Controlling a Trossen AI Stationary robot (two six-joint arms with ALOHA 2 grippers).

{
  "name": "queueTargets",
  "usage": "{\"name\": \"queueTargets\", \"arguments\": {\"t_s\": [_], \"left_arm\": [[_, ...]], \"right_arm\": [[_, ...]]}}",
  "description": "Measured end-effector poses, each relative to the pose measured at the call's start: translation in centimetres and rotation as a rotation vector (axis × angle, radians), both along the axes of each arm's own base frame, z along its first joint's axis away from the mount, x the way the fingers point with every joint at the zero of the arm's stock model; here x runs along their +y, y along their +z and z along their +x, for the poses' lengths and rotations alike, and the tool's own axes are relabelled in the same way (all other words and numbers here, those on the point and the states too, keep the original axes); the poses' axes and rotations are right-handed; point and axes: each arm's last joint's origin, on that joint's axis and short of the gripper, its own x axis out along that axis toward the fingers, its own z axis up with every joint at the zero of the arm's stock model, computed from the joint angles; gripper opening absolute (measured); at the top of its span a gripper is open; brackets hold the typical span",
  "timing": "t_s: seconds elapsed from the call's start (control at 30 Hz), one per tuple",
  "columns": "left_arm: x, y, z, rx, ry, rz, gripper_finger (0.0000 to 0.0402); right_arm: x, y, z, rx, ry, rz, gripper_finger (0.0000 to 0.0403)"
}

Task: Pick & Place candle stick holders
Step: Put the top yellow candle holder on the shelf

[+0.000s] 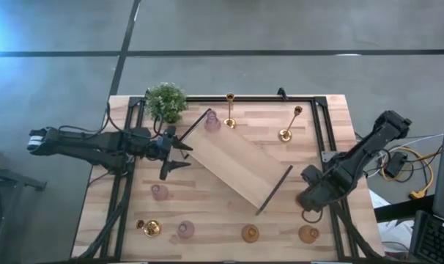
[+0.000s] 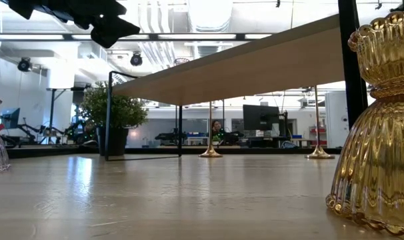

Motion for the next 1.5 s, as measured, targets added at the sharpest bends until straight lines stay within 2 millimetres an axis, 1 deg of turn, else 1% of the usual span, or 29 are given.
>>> {"name": "queueTargets", "arguments": {"t_s": [0.3,0.53,0.6,0.67,0.8,0.97,1.1,1.17,1.3,1.4,1.5], "left_arm": [[0.0,0.0,0.0,0.000,0.002,-0.007,0.0266],[0.0,0.0,0.0,0.000,0.002,-0.008,0.0266],[0.0,0.0,0.0,0.000,0.002,-0.008,0.0266],[0.0,0.0,0.0,0.000,0.002,-0.009,0.0266],[0.0,-0.1,0.1,0.003,0.002,-0.009,0.0266],[0.0,-0.3,0.4,0.018,0.002,-0.009,0.0266],[0.0,-0.4,0.5,0.028,0.003,-0.009,0.0266],[0.0,-0.4,0.5,0.026,0.003,-0.009,0.0266],[0.0,-0.3,0.5,0.020,0.003,-0.009,0.0266],[0.0,-0.3,0.5,0.013,0.003,-0.012,0.0266],[0.0,-0.3,0.5,0.012,0.005,-0.023,0.0266]], "right_arm": [[0.3,-1.5,-0.2,-0.005,0.016,0.014,0.0125],[0.1,-3.8,-0.4,-0.015,0.065,0.020,0.0109],[0.1,-4.1,-0.4,-0.021,0.090,0.031,0.0099],[0.1,-4.1,-0.4,-0.017,0.117,0.040,0.0082],[0.4,-3.7,-0.2,-0.035,0.181,0.058,0.0027],[0.6,-2.9,0.1,-0.046,0.274,0.060,0.0021],[0.7,-1.6,0.2,-0.048,0.291,0.062,0.0020],[0.8,-0.6,0.3,-0.054,0.300,0.066,0.0020],[1.0,2.6,0.5,-0.074,0.300,0.080,0.0020],[0.8,5.7,0.3,-0.089,0.280,0.087,0.0020],[0.4,8.5,-0.1,-0.087,0.262,0.058,0.0020]]}}
